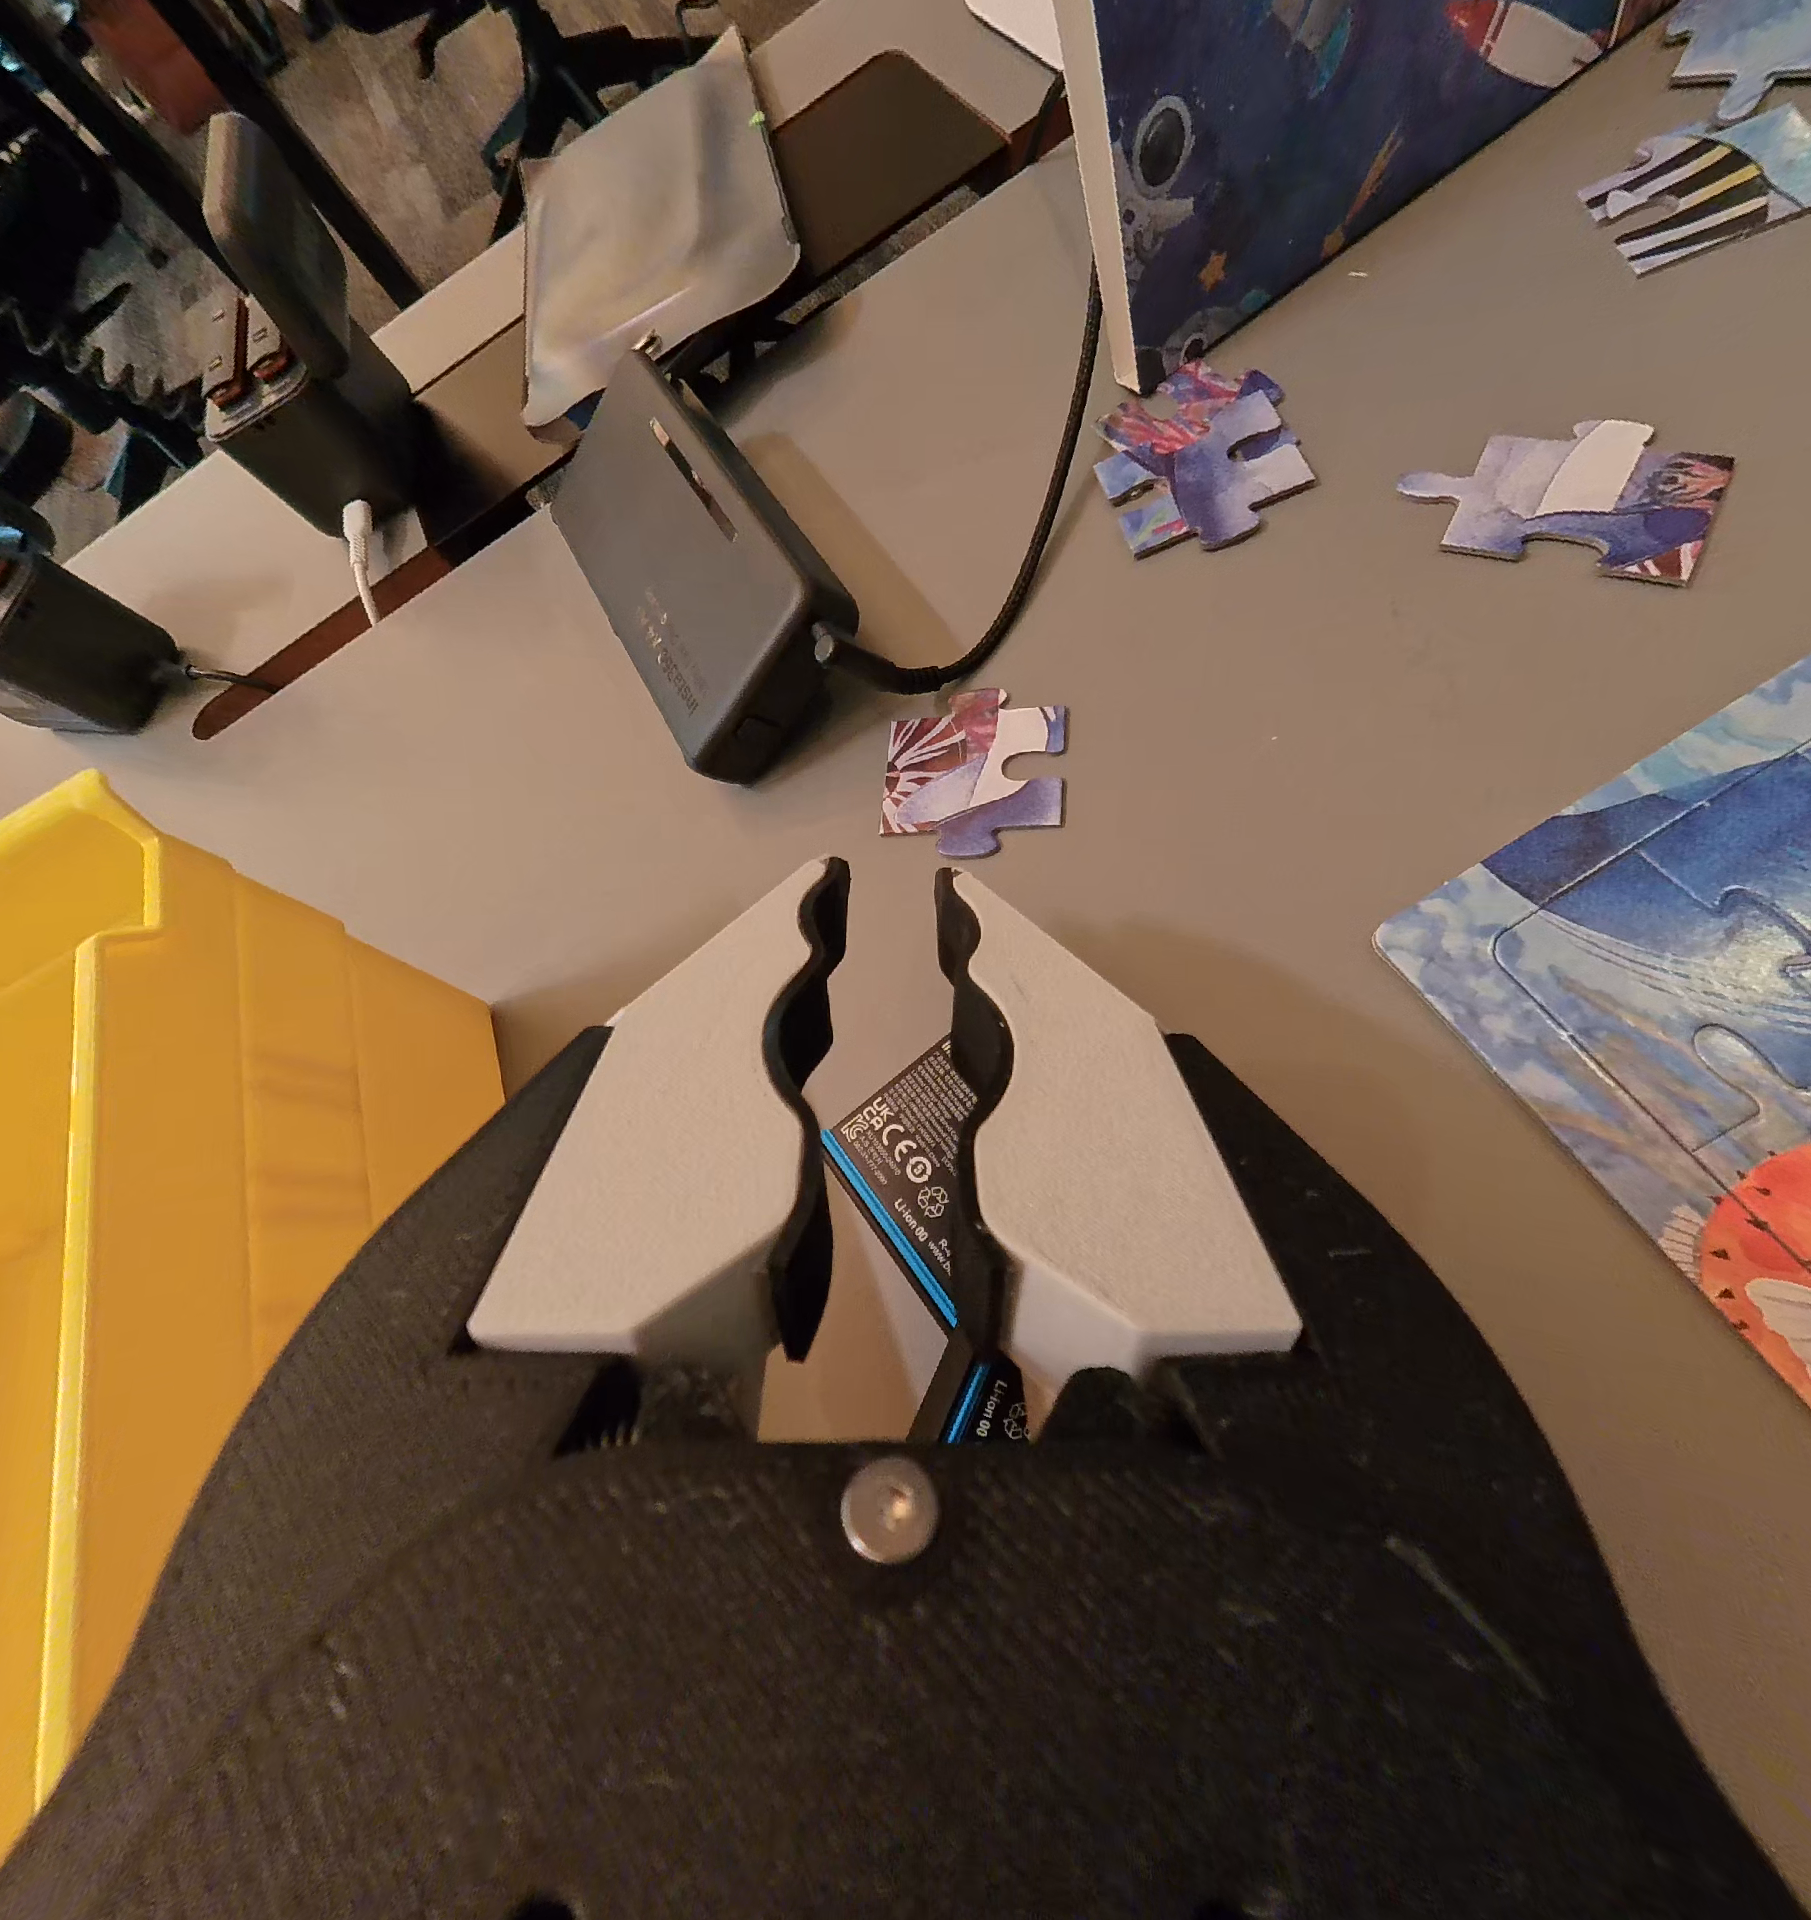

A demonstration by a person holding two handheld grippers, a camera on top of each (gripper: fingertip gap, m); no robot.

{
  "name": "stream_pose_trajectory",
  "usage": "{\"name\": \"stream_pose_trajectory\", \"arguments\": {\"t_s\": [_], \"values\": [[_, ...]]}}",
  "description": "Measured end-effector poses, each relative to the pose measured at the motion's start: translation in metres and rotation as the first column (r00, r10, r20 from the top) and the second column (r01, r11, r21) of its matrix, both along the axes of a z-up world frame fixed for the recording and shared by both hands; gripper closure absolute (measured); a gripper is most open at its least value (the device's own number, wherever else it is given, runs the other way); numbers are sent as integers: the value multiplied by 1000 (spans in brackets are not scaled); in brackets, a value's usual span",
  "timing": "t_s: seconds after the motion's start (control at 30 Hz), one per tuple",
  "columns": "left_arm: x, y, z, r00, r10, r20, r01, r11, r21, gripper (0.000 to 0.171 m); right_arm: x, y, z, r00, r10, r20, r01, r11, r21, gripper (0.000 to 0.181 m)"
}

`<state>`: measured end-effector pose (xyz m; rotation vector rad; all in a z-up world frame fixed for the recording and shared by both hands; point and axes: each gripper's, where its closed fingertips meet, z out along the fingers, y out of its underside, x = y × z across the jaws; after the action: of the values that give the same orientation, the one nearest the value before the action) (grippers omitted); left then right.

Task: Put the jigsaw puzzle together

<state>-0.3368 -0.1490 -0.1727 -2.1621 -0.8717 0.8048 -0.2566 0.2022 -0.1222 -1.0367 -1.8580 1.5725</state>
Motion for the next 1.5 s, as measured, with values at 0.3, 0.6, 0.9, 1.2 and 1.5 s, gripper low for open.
{"name": "stream_pose_trajectory", "arguments": {"t_s": [0.3,0.6,0.9,1.2,1.5], "values": [[0,1,0,1000,-2,0,2,1000,-1,157,-2,42,25,992,-110,-62,107,993,-53,176],[1,3,0,1000,-9,-2,9,1000,0,157,-4,97,31,960,-256,-112,256,967,-20,178],[2,3,3,1000,-12,-10,12,1000,5,157,-4,145,27,922,-374,-99,372,928,-38,177],[2,4,2,1000,-15,-9,15,1000,3,157,2,169,34,899,-427,-95,415,901,-129,175],[3,5,1,1000,-20,-5,20,1000,-1,157,-1,159,30,914,-398,-73,387,913,-125,169]]}}
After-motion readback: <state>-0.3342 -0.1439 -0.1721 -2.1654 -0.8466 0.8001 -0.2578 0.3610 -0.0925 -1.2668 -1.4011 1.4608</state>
